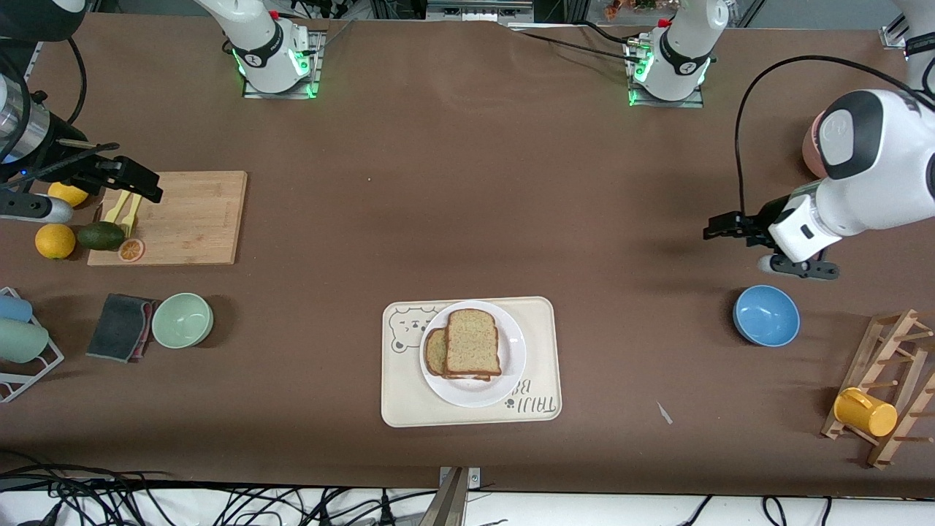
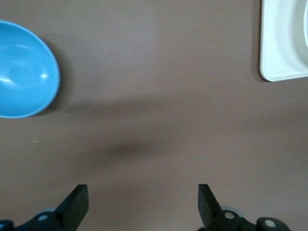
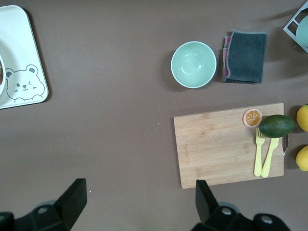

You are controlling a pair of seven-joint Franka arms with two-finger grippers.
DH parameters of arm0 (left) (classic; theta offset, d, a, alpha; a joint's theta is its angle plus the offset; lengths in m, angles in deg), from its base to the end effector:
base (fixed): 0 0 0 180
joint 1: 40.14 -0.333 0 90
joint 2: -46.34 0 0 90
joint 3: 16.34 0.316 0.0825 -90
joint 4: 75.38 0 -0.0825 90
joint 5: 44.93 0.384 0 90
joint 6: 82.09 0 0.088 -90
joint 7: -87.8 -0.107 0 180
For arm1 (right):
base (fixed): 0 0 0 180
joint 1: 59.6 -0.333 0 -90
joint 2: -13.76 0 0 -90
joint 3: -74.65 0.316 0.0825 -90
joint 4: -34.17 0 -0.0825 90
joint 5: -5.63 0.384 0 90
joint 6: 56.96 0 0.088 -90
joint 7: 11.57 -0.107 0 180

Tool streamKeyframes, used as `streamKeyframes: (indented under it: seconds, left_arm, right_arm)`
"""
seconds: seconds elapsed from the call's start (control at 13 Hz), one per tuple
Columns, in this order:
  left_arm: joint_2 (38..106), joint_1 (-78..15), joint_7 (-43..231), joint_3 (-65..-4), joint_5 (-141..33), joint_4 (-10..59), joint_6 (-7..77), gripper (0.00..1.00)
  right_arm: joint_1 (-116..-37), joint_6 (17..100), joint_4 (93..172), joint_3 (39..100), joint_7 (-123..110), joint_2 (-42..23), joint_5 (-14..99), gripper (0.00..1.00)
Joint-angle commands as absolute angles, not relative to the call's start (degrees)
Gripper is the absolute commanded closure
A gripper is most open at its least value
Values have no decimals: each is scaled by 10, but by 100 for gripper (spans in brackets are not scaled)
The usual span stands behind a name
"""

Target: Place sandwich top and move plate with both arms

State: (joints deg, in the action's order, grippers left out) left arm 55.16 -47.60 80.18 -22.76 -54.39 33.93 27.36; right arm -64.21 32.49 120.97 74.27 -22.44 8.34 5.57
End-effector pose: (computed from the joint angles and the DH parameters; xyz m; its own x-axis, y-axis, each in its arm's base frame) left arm 0.5788 0.0008 0.4069 0.9895 -0.0596 -0.1321 -0.0350 -0.9829 0.1810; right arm 0.5800 0.0430 0.5962 0.9922 -0.1157 -0.0471 -0.1153 -0.9933 0.0108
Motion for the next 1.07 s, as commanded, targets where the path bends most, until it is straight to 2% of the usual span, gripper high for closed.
streamKeyframes:
  seconds: [0.0,0.46,0.77,1.0]
  left_arm:
    - [540,-479,865,-228,-479,285,245,0]
    - [529,-487,897,-209,-461,163,179,0]
    - [524,-476,948,-206,-442,149,172,0]
    - [522,-441,948,-174,-436,148,164,0]
  right_arm:
    - [-641,319,1194,744,-222,78,57,0]
    - [-643,313,1171,746,-219,73,57,0]
    - [-641,312,1171,746,-215,72,53,0]
    - [-637,312,1172,744,-212,72,54,0]
